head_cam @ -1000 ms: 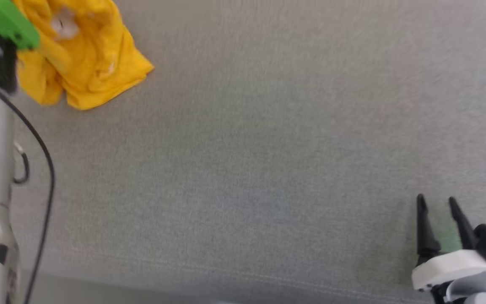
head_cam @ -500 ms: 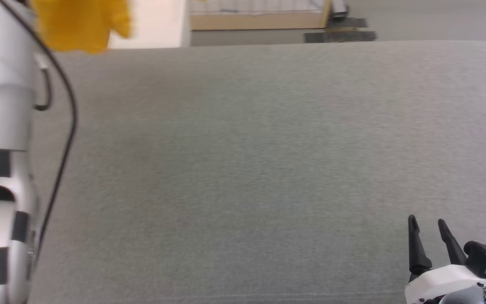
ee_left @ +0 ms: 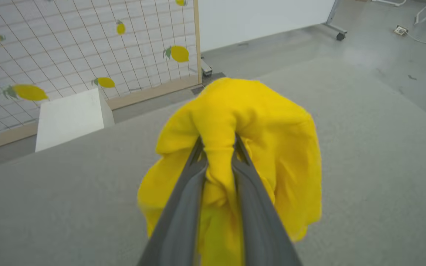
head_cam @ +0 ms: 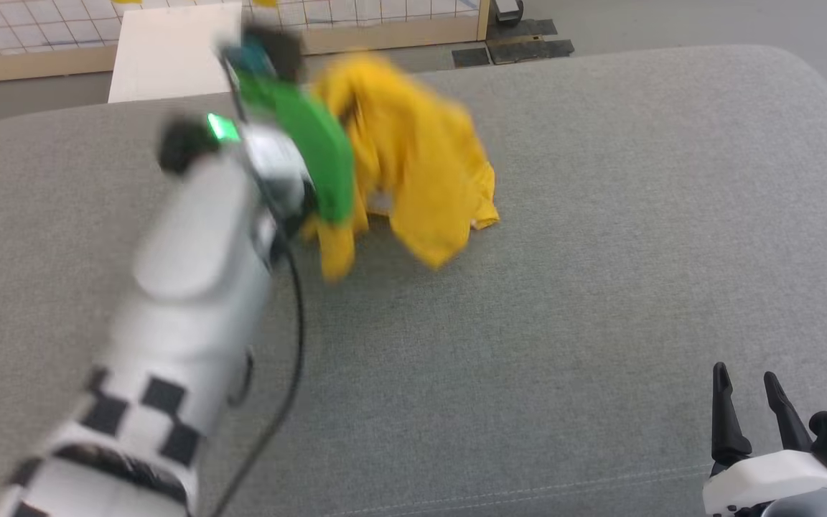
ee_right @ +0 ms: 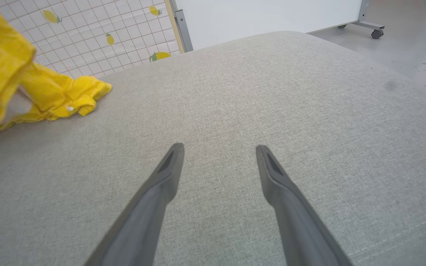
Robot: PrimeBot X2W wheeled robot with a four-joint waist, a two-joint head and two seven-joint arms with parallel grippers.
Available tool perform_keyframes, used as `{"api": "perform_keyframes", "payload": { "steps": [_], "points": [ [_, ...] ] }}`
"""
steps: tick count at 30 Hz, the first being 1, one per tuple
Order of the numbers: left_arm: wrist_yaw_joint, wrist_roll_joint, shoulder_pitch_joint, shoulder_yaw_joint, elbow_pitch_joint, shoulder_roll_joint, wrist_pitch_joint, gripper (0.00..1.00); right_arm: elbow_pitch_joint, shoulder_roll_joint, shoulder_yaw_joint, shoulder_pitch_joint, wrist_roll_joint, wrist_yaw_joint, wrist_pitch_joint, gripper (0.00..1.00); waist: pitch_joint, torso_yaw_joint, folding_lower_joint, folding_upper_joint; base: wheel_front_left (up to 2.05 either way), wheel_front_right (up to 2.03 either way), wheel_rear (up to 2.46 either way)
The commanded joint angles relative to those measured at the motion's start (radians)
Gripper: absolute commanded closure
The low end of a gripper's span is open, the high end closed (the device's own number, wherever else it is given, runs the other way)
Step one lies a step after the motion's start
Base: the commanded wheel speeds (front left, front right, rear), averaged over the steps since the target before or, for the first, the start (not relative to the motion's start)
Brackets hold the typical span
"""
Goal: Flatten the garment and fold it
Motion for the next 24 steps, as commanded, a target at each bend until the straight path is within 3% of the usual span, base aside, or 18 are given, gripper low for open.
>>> {"api": "perform_keyframes", "payload": {
  "steps": [1, 12, 13, 14, 19, 24],
  "points": [
    [-0.005, -0.006, 0.060, -0.023, 0.020, -0.013, 0.007, 1.00, -0.006, 0.000, 0.001, 0.013, 0.006, -0.001, -0.006, 0.00, 0.004, -0.003, 0.0000, -0.0001, 0.00, 0.00, 0.00],
    [-0.007, -0.118, 0.302, -0.144, 0.115, -0.087, 0.143, 1.00, -0.008, 0.000, -0.018, 0.014, 0.015, -0.001, -0.006, 0.00, 0.025, 0.013, 0.0000, -0.0001, 0.00, 0.00, 0.00],
    [-0.007, -0.144, 0.303, -0.135, 0.103, -0.088, 0.142, 0.54, -0.006, 0.000, -0.019, 0.016, 0.015, -0.001, -0.006, 0.00, 0.021, 0.019, 0.0000, -0.0001, 0.00, 0.00, 0.00],
    [-0.007, -0.165, 0.301, -0.127, 0.089, -0.090, 0.139, 0.00, -0.005, 0.000, -0.019, 0.018, 0.016, -0.001, -0.006, 0.00, 0.016, 0.023, 0.0000, -0.0001, 0.00, 0.00, 0.00],
    [-0.007, -0.280, 0.264, -0.035, -0.007, -0.080, 0.107, 0.00, -0.005, 0.000, -0.027, 0.027, 0.013, -0.001, -0.006, 0.00, -0.019, 0.050, 0.0000, -0.0001, 0.00, 0.00, 0.00],
    [0.006, -0.363, 0.248, 0.106, -0.141, -0.014, 0.000, 0.00, -0.012, 0.000, -0.020, 0.029, -0.006, -0.001, -0.006, 0.00, -0.049, 0.076, 0.0000, -0.0001, 0.00, 0.00, 0.00]
  ]
}}
